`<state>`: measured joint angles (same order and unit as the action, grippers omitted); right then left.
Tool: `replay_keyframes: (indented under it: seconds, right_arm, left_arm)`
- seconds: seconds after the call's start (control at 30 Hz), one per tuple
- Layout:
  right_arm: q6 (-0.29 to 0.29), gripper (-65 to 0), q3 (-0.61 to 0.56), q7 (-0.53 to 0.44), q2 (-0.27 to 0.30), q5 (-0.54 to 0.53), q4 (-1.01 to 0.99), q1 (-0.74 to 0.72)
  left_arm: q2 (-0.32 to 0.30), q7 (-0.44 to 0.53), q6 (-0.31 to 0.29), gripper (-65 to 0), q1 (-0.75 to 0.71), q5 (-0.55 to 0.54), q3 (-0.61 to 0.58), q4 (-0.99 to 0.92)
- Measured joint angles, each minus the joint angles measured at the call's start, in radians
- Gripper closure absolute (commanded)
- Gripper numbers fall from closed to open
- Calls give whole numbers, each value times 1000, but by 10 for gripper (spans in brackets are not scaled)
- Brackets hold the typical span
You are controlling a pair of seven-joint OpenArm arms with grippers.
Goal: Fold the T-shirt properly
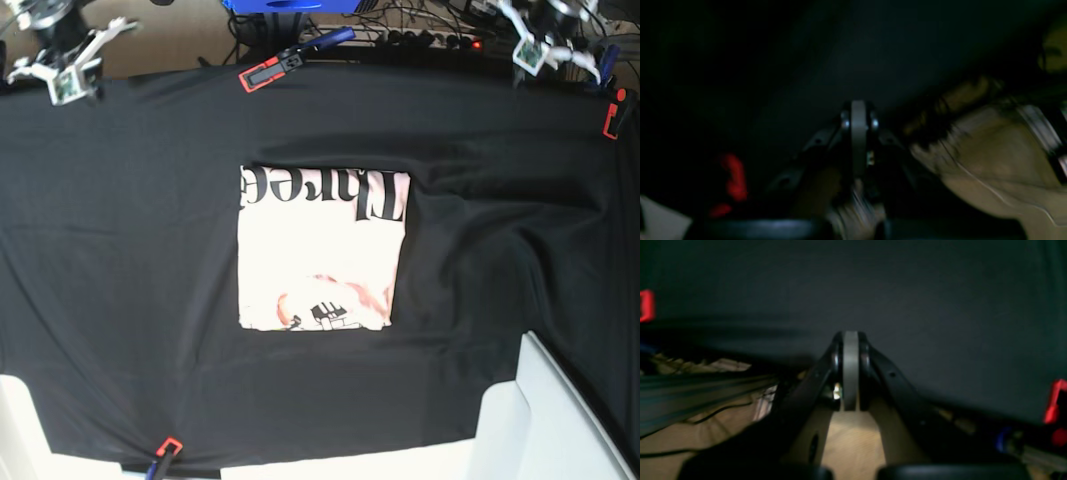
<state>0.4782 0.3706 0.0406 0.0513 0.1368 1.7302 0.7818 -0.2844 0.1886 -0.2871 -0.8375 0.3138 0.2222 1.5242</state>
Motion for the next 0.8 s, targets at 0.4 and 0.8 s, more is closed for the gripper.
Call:
replay_keyframes:
  seconds: [0.4, 0.8]
  right_arm:
    - [-14, 0, -1, 245, -16, -6, -338, -103]
    - [-64, 0, 0, -72, 116, -9, -1592, -600]
  left_arm:
    - [27, 4, 0, 0, 110, 0, -137, -402]
    - [40, 5, 3, 0, 689, -3, -148, -1444]
